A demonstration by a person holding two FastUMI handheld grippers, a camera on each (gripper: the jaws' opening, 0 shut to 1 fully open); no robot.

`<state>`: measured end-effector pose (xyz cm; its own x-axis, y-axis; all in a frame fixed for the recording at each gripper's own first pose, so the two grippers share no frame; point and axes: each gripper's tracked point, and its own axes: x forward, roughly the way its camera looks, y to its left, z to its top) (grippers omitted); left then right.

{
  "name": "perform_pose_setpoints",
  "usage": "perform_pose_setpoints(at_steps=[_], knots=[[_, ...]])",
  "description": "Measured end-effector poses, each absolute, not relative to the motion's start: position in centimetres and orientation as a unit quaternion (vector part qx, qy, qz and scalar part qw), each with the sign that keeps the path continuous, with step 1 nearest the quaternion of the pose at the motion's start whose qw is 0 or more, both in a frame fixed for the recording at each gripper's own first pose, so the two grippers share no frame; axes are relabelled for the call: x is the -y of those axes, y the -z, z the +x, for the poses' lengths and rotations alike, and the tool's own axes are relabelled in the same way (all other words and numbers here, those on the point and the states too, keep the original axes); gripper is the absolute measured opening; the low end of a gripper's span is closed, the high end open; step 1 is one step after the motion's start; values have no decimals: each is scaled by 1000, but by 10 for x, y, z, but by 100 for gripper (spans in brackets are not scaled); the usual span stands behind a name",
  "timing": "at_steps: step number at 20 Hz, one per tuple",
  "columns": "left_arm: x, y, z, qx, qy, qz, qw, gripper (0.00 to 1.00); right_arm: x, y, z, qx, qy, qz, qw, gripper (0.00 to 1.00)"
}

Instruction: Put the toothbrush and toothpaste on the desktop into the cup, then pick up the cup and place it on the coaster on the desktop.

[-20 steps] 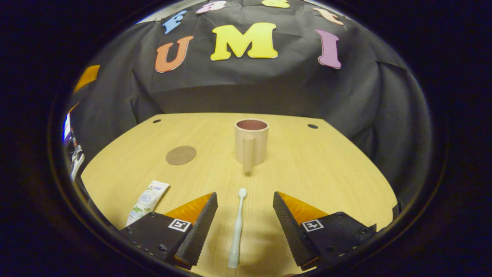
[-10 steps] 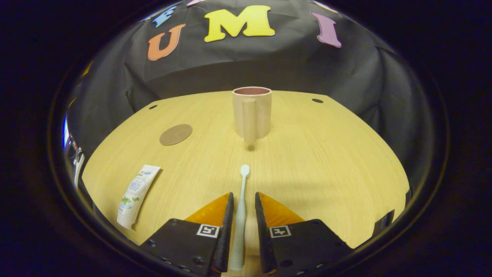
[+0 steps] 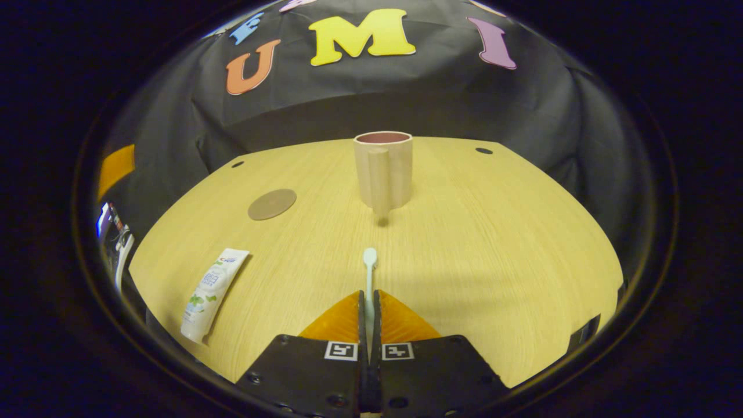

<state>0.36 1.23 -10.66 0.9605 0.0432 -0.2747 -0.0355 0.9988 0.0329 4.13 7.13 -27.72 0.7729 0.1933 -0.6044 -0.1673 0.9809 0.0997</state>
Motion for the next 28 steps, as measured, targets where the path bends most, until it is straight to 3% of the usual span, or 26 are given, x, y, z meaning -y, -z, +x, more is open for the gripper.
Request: perform_pose_setpoints(at_steps=[11,16,19,20,23,28], knots=[[6,191,-21,-285,-12,0,959,99,-62,195,34,-167,-119,25,978,0],[36,245,-42,-388,3,-33,921,98,-53,159,27,-110,-123,33,986,0],[32,251,-37,-387,-13,-6,922,98,-45,146,24,-89,-119,23,989,0],[33,253,-37,-390,-13,-4,921,93,-43,142,24,-82,-116,23,990,0],[30,254,-35,-394,-22,-5,919,91,-37,128,26,-67,-109,27,991,0],[23,254,-33,-386,-21,3,922,67,-30,94,34,-34,-95,33,994,0]])
